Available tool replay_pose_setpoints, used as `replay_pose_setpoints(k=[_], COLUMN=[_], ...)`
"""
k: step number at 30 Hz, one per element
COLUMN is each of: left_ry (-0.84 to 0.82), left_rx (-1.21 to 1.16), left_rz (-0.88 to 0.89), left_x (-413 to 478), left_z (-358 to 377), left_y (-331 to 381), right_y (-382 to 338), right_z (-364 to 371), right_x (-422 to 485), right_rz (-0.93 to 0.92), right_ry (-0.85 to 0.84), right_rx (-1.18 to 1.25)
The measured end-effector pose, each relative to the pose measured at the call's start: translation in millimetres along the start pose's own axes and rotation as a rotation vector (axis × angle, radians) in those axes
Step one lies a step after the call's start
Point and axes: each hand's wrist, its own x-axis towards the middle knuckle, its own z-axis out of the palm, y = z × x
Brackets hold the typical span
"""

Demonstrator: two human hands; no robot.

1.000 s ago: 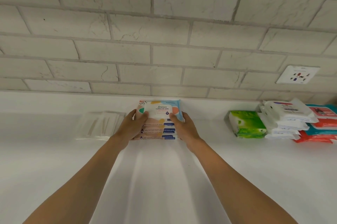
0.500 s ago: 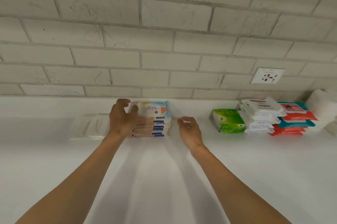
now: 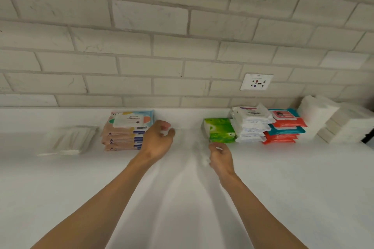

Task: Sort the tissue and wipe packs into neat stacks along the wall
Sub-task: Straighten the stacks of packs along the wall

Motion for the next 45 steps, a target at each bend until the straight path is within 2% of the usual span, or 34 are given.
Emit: replay_pose_setpoints(k=[5,9,15,20,25,34,37,41,45], left_ry=[-0.088,-0.225,-0.261,-0.210,-0.145,0.004,0.043,0.048,0.022], left_rx=[0.034,0.024,-0.068,-0.163,-0.148,0.052,0.065,0.019,-0.006], left_rz=[-0.025,-0.112,-0.256,-0.328,-0.326,-0.222,-0.236,-0.283,-0.219], left_x=[-2,7,30,42,52,50,48,48,47], left_z=[59,107,154,180,196,206,205,202,203], left_y=[12,11,10,9,11,10,8,11,15], right_y=[4,9,15,20,24,28,24,17,11], right_z=[-46,-70,-80,-89,-90,-80,-77,-68,-53], right_x=[28,49,76,91,104,119,116,112,110], right_rz=[0.026,-0.020,-0.113,-0.134,-0.133,-0.047,-0.031,-0.145,-0.215], right_ry=[0.059,-0.009,-0.118,-0.192,-0.238,-0.290,-0.290,-0.223,-0.122], right_rx=[-0.008,-0.094,-0.127,-0.110,-0.112,0.045,0.057,-0.131,-0.257])
